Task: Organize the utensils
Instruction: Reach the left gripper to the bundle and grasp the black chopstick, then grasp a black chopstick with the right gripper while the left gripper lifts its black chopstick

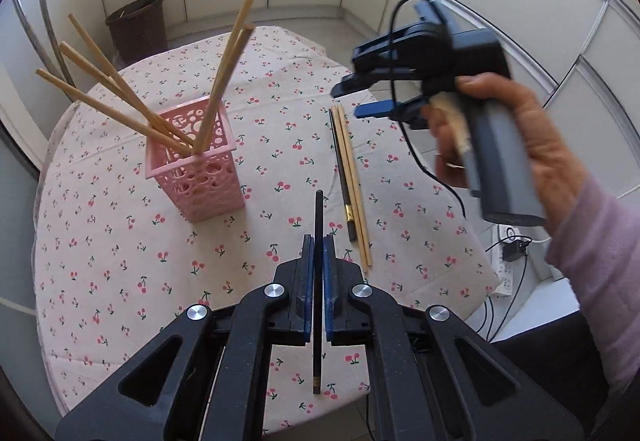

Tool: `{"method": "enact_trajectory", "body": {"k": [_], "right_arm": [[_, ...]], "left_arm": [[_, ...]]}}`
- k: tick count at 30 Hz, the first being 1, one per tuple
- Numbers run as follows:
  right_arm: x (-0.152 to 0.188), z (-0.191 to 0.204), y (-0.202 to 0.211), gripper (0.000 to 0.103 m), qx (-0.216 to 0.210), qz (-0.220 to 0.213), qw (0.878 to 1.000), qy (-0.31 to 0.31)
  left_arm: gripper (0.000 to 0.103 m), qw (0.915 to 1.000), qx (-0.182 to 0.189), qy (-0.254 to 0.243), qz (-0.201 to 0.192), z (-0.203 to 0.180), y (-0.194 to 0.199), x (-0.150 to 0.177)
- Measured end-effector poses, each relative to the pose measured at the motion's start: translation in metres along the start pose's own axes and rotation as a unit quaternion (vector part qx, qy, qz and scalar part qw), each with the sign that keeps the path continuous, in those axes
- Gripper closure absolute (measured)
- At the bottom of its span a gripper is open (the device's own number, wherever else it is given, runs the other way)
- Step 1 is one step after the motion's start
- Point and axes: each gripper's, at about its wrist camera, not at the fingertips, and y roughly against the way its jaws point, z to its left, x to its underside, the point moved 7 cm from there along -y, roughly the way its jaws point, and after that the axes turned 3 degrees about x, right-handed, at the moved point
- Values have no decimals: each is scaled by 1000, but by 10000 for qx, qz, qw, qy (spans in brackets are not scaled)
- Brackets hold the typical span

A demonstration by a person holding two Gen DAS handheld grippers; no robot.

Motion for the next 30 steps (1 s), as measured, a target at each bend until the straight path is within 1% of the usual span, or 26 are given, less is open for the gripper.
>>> {"method": "enact_trajectory", "body": {"k": [5,7,11,17,23,30], "right_arm": [[-5,4,-25,65,350,64,9992,168],[-7,2,-34,65,558,80,9982,215],[-11,-3,-45,65,761,108,9967,266],[-16,-2,-41,65,713,40,9971,257],[-14,-4,-45,65,766,129,9964,325],[-14,4,-40,65,650,66,9972,365]], "left_arm": [[100,10000,58,-40,-54,4,9,4],[100,9999,71,-30,-65,9,22,11],[100,9999,96,56,13,14,24,13],[100,9999,91,102,42,18,22,13],[100,9999,83,66,66,17,20,14],[99,9999,71,102,96,21,19,15]]}}
